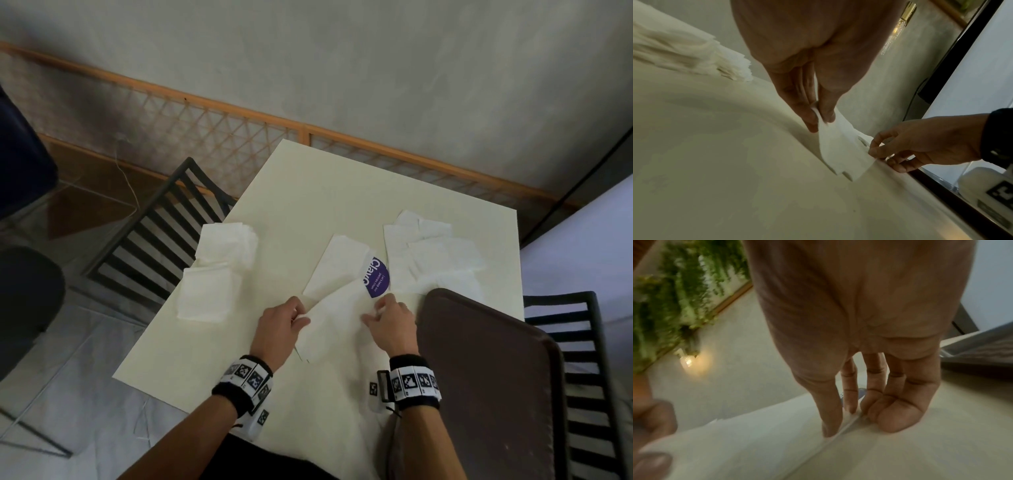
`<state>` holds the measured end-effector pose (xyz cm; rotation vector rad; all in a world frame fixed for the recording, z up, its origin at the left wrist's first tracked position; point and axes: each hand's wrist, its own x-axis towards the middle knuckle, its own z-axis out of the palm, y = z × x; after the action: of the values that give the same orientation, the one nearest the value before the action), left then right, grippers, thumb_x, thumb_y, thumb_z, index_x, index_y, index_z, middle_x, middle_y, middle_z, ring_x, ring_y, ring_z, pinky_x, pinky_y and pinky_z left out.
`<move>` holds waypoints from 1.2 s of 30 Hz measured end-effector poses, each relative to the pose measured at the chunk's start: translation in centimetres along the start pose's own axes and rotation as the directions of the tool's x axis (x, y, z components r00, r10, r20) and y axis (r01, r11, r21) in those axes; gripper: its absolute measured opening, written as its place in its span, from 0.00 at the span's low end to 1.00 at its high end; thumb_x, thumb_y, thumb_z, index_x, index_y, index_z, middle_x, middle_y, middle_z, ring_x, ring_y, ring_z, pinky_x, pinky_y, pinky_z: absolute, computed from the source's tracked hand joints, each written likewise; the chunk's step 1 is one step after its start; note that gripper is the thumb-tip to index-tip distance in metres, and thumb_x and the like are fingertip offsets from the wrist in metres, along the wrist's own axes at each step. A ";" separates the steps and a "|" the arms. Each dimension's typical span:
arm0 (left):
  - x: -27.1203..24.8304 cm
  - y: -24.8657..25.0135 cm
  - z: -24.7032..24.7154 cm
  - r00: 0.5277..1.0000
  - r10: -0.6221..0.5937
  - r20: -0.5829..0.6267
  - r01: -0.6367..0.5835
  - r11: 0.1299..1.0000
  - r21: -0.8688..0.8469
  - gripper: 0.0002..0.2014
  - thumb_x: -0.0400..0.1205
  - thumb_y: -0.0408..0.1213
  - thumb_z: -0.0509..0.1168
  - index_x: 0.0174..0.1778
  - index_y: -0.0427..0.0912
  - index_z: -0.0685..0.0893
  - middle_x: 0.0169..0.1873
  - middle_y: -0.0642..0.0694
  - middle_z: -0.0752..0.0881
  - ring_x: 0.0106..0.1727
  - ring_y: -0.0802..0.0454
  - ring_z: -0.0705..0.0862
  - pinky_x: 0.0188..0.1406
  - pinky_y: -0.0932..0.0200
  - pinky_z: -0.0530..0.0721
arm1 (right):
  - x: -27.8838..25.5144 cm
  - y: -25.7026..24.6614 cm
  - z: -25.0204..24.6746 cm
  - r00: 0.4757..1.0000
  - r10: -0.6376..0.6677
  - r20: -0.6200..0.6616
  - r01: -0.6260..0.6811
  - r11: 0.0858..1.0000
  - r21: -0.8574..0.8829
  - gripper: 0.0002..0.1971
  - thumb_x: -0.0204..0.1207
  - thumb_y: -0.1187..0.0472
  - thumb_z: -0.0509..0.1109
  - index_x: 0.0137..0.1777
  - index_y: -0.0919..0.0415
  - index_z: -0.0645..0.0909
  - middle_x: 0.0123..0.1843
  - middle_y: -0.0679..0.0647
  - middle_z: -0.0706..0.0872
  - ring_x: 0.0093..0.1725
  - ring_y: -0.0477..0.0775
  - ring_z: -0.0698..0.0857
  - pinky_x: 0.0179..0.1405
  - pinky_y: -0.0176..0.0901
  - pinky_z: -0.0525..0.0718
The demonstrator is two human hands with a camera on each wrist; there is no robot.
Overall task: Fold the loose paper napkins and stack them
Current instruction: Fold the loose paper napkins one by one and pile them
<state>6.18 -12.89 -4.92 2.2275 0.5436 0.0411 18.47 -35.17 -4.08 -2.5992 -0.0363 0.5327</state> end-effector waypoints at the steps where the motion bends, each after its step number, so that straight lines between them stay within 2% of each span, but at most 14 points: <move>1: 0.1 0.0 -0.2 1.000 -0.009 -0.007 0.009 1.000 -0.009 0.14 0.83 0.40 0.80 0.43 0.51 0.80 0.29 0.55 0.85 0.33 0.54 0.84 0.38 0.50 0.85 | 0.0 -0.3 0.1 1.000 -0.014 0.006 0.014 0.999 -0.035 0.14 0.83 0.53 0.78 0.62 0.56 0.81 0.58 0.55 0.82 0.56 0.61 0.83 0.57 0.51 0.80; 9: 0.4 0.4 -1.7 0.998 -0.055 -0.026 0.056 0.997 0.046 0.24 0.71 0.49 0.89 0.32 0.53 0.75 0.39 0.56 0.80 0.41 0.55 0.82 0.42 0.48 0.85 | 0.2 -1.1 0.3 0.999 -0.007 0.033 0.012 0.988 -0.155 0.11 0.86 0.53 0.76 0.63 0.58 0.86 0.64 0.59 0.83 0.67 0.65 0.86 0.68 0.54 0.82; 11: 0.8 0.7 -2.2 0.999 -0.051 -0.009 0.052 0.998 0.045 0.25 0.69 0.47 0.90 0.30 0.53 0.75 0.37 0.56 0.81 0.39 0.54 0.81 0.42 0.46 0.85 | 0.0 -1.4 0.3 1.000 -0.027 0.002 0.027 0.980 -0.198 0.19 0.84 0.54 0.80 0.70 0.60 0.81 0.67 0.61 0.81 0.68 0.69 0.86 0.68 0.58 0.84; 13: 1.1 1.4 -2.9 0.999 -0.018 0.043 0.017 1.000 0.023 0.23 0.70 0.45 0.90 0.31 0.53 0.77 0.32 0.56 0.84 0.38 0.54 0.84 0.42 0.45 0.87 | -0.4 -2.0 -0.1 0.985 -0.164 -0.058 0.146 0.961 -0.237 0.32 0.79 0.54 0.85 0.78 0.56 0.75 0.75 0.61 0.77 0.75 0.69 0.82 0.72 0.62 0.84; 15: 1.1 2.9 -3.9 0.992 0.085 0.094 -0.087 0.996 0.019 0.16 0.73 0.44 0.88 0.34 0.50 0.84 0.31 0.59 0.87 0.39 0.65 0.86 0.44 0.53 0.86 | -1.1 -3.5 -0.7 0.894 -0.447 -0.035 0.435 0.883 -0.173 0.37 0.73 0.51 0.88 0.80 0.45 0.76 0.84 0.52 0.74 0.86 0.63 0.72 0.83 0.62 0.76; 17: 1.1 4.8 -5.3 0.969 0.217 0.115 -0.216 0.976 -0.016 0.10 0.77 0.45 0.85 0.40 0.48 0.90 0.33 0.63 0.87 0.44 0.72 0.86 0.48 0.59 0.82 | -1.6 -5.1 -1.0 0.764 -0.643 0.054 0.644 0.756 -0.115 0.28 0.74 0.50 0.88 0.73 0.43 0.83 0.79 0.48 0.83 0.87 0.60 0.73 0.86 0.59 0.71; 19: 1.2 6.7 -6.8 0.941 0.335 0.039 -0.331 0.940 -0.081 0.09 0.79 0.50 0.83 0.45 0.51 0.92 0.39 0.63 0.91 0.50 0.64 0.88 0.51 0.57 0.84 | -2.5 -6.8 -1.6 0.719 -0.691 0.075 0.695 0.715 -0.071 0.11 0.80 0.50 0.83 0.58 0.49 0.88 0.55 0.50 0.93 0.65 0.62 0.90 0.65 0.56 0.85; 21: 1.2 8.0 -8.0 0.932 0.338 -0.128 -0.356 0.920 -0.162 0.14 0.79 0.52 0.83 0.57 0.55 0.92 0.52 0.63 0.92 0.57 0.58 0.89 0.57 0.58 0.86 | -3.3 -8.1 -3.0 0.755 -0.655 0.021 0.650 0.752 0.111 0.09 0.86 0.49 0.79 0.48 0.52 0.87 0.36 0.47 0.90 0.39 0.54 0.89 0.42 0.50 0.84; 23: 1.0 8.8 -9.2 0.961 0.193 -0.200 -0.252 0.908 -0.335 0.30 0.75 0.56 0.84 0.72 0.57 0.85 0.64 0.62 0.91 0.67 0.59 0.88 0.64 0.64 0.85 | -4.5 -9.5 -4.5 0.816 -0.575 -0.069 0.555 0.742 0.376 0.13 0.89 0.49 0.78 0.41 0.47 0.86 0.29 0.39 0.85 0.29 0.43 0.81 0.34 0.38 0.76; 24: 0.8 9.3 -9.8 0.981 0.115 -0.153 -0.173 0.875 -0.452 0.35 0.73 0.57 0.84 0.76 0.56 0.82 0.66 0.60 0.90 0.69 0.60 0.88 0.67 0.62 0.86 | -5.1 -10.0 -5.1 0.842 -0.530 -0.101 0.504 0.706 0.497 0.16 0.89 0.50 0.78 0.37 0.45 0.84 0.26 0.38 0.82 0.27 0.42 0.77 0.33 0.35 0.73; 27: 0.4 9.9 -10.6 0.997 0.062 0.054 -0.017 0.797 -0.604 0.30 0.77 0.49 0.85 0.74 0.50 0.85 0.61 0.51 0.95 0.63 0.54 0.94 0.68 0.43 0.92 | -6.4 -11.4 -6.1 0.886 -0.445 -0.132 0.394 0.569 0.722 0.13 0.90 0.52 0.76 0.43 0.53 0.89 0.33 0.46 0.87 0.34 0.48 0.82 0.37 0.42 0.79; 30: 0.2 9.7 -10.7 0.995 0.097 0.015 -0.068 0.795 -0.602 0.12 0.83 0.39 0.81 0.61 0.42 0.94 0.54 0.47 0.97 0.57 0.46 0.96 0.65 0.33 0.92 | -6.5 -11.7 -6.3 0.888 -0.450 -0.095 0.341 0.505 0.793 0.09 0.91 0.55 0.75 0.59 0.61 0.93 0.51 0.50 0.97 0.51 0.53 0.95 0.48 0.47 0.90; 33: 0.1 9.7 -11.1 0.991 0.080 -0.103 -0.126 0.789 -0.601 0.09 0.83 0.40 0.80 0.55 0.40 0.94 0.50 0.47 0.97 0.53 0.46 0.97 0.61 0.37 0.94 | -6.4 -11.5 -6.4 0.862 -0.506 -0.047 0.328 0.484 0.811 0.12 0.88 0.62 0.78 0.69 0.60 0.92 0.62 0.51 0.97 0.63 0.55 0.95 0.59 0.48 0.93; 36: 0.3 9.4 -11.8 0.984 0.140 -0.110 -0.178 0.793 -0.582 0.06 0.83 0.38 0.80 0.52 0.41 0.94 0.47 0.45 0.96 0.51 0.43 0.96 0.57 0.46 0.95 | -6.0 -11.0 -5.9 0.878 -0.466 -0.109 0.328 0.420 0.846 0.08 0.88 0.68 0.77 0.63 0.65 0.95 0.59 0.56 0.98 0.60 0.56 0.96 0.56 0.46 0.91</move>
<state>7.45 -9.61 9.70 1.6489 0.3122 0.3266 15.89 -28.90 7.98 -1.4743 -0.3528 0.4015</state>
